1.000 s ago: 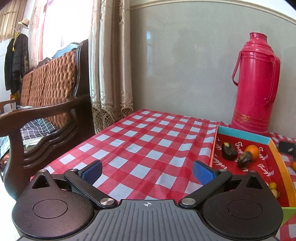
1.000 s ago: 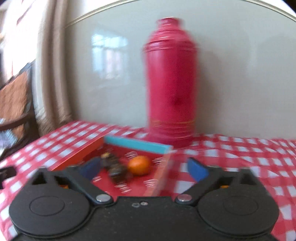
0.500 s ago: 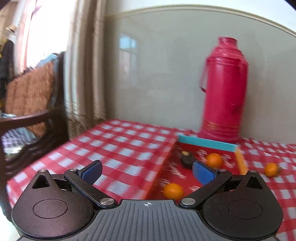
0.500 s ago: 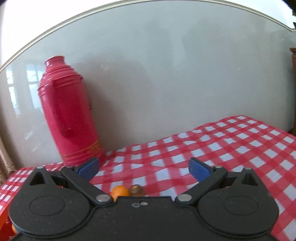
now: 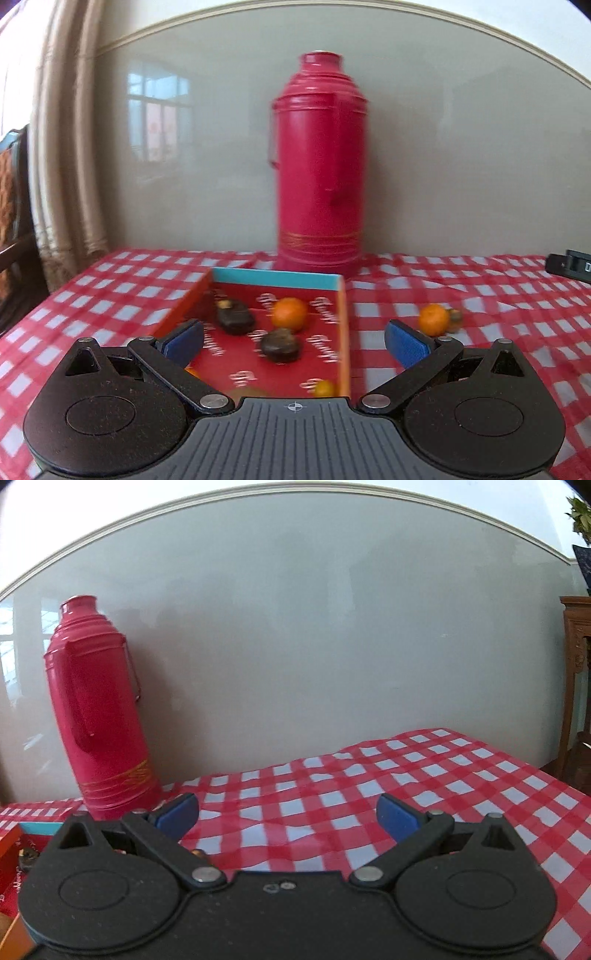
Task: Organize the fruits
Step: 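Move the left tool to the small orange and grasp it, then carry the small orange into the box and open the left tool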
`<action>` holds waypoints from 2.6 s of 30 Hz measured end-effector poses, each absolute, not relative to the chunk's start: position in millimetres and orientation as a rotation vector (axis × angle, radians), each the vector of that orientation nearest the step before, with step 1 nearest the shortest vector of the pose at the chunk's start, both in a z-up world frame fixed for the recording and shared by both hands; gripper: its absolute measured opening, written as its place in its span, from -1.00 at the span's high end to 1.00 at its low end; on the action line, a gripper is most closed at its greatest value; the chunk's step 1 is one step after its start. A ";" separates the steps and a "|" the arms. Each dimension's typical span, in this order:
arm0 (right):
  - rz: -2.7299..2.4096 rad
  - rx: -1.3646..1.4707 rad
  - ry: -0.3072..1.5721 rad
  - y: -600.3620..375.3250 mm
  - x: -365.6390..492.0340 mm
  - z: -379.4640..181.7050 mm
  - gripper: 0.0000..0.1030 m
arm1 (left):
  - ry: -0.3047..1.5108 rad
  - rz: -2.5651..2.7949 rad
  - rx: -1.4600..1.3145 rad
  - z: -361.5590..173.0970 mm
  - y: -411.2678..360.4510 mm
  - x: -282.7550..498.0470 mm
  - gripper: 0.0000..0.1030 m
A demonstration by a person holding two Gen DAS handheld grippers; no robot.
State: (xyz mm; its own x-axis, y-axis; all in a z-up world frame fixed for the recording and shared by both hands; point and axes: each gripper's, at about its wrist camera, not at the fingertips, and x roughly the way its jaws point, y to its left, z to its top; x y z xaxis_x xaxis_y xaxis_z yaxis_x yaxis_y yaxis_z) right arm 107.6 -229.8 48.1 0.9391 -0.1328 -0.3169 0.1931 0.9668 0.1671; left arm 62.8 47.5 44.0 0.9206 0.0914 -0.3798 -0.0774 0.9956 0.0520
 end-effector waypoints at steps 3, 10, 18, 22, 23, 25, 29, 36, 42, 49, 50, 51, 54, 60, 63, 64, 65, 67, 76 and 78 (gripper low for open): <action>-0.179 0.204 0.313 -237.1 109.0 44.9 -0.89 | 0.393 0.074 0.073 41.7 28.1 69.3 -1.00; -0.208 0.170 0.325 -249.2 109.9 35.5 -0.89 | 0.395 0.017 0.085 34.3 -7.6 85.5 -1.00; -0.239 0.175 0.330 -269.8 109.8 26.0 -0.89 | 0.404 -0.032 0.078 23.7 -41.3 105.0 -0.99; -0.256 0.177 0.341 -280.2 110.6 19.7 -0.89 | 0.407 -0.056 0.083 18.5 -57.4 112.7 -0.99; -0.262 0.177 0.346 -283.0 111.1 18.7 -0.89 | 0.411 -0.060 0.086 16.8 -60.8 115.7 -0.99; -0.272 0.186 0.342 -288.3 110.9 18.4 -0.89 | 0.416 -0.062 0.085 13.3 -66.6 122.4 -0.99; -0.289 0.203 0.348 -295.4 113.8 16.2 -0.89 | 0.442 -0.057 0.055 4.5 -73.5 141.2 -0.99; -0.303 0.180 0.359 -297.5 125.7 12.9 -0.89 | 0.528 -0.075 0.032 -12.7 -85.1 180.9 -0.46; -0.302 0.166 0.392 -299.4 140.9 5.5 -0.89 | 0.558 -0.082 -0.027 -19.4 -81.0 205.4 -0.22; -0.277 0.173 0.399 -293.6 147.2 4.7 -0.89 | 0.555 -0.112 -0.050 -18.5 -75.7 201.2 0.29; -0.271 0.170 0.396 -291.7 147.5 5.2 -0.89 | 0.557 -0.118 -0.055 -18.1 -73.8 199.3 0.29; -0.268 0.166 0.394 -289.5 146.8 5.5 -0.89 | 0.555 -0.120 -0.059 -18.4 -72.2 198.5 0.29; -0.267 0.158 0.394 -287.1 144.5 6.5 -0.89 | 0.548 -0.119 -0.061 -19.7 -71.9 198.6 0.28; -0.292 0.169 0.392 -295.5 143.1 6.3 -0.89 | 0.554 -0.125 -0.065 -21.6 -73.9 202.5 0.27; -0.293 0.171 0.397 -296.9 144.7 4.6 -0.89 | 0.560 -0.127 -0.058 -22.5 -75.0 203.7 0.27; -0.293 0.169 0.397 -296.3 145.4 4.4 -0.89 | 0.560 -0.134 -0.066 -21.2 -74.4 203.3 0.27; -0.291 0.168 0.396 -294.8 146.1 4.5 -0.89 | 0.551 -0.146 -0.079 -18.6 -72.0 200.3 0.27; -0.277 0.172 0.393 -291.1 147.6 5.5 -0.89 | 0.517 -0.133 -0.058 -9.3 -68.5 191.0 0.27; -0.187 0.175 0.385 -256.6 152.2 10.4 -0.89 | 0.396 -0.030 -0.058 29.1 -9.7 130.7 0.27; -0.176 0.177 0.381 -249.0 152.4 11.5 -0.89 | 0.388 0.005 -0.054 33.4 7.1 122.5 0.27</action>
